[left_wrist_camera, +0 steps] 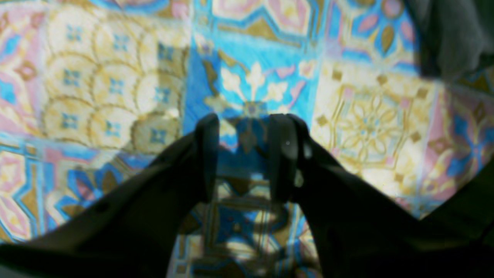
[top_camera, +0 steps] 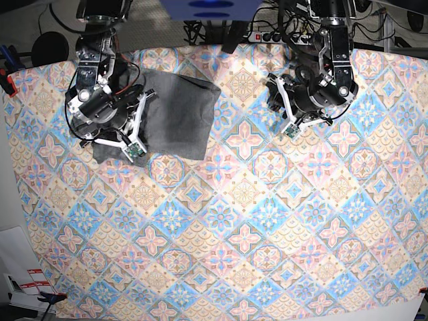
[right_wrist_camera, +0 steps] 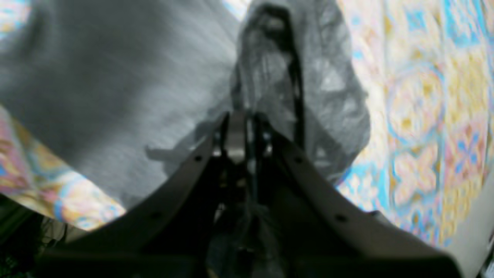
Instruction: Fold the T-shirt properly
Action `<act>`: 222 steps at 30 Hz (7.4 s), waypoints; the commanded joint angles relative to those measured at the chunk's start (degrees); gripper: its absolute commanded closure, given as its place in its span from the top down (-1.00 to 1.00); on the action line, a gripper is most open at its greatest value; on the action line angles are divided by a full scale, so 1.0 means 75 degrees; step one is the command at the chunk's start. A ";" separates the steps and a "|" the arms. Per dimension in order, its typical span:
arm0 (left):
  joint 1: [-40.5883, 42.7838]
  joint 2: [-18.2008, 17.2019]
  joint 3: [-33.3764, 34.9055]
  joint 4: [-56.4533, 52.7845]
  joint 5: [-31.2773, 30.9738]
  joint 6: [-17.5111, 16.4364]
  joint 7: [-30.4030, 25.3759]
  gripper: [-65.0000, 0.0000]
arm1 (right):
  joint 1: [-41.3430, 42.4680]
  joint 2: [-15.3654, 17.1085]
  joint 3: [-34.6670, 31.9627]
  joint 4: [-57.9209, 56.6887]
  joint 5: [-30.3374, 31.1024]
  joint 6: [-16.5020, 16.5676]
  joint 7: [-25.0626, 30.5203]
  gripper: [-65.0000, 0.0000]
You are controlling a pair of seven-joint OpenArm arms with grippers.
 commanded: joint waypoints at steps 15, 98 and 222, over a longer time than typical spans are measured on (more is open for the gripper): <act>-0.0539 -0.0011 -0.0016 -0.0704 0.0477 -0.0013 -0.0116 -0.37 | 0.0588 0.0079 -0.3748 0.0055 0.0007 -0.0025 0.0723 -0.92; 0.1079 -0.0210 0.1402 0.2144 0.0395 -0.0013 -0.0081 -0.46 | -0.0186 0.0219 -0.1462 -0.0144 0.0054 -0.0025 0.0020 -0.85; 0.4162 0.0306 -0.0098 0.1077 0.2564 -0.0013 -0.4301 -0.89 | -0.2729 -0.0285 0.4997 -0.0214 0.0007 -0.0025 0.0501 -0.98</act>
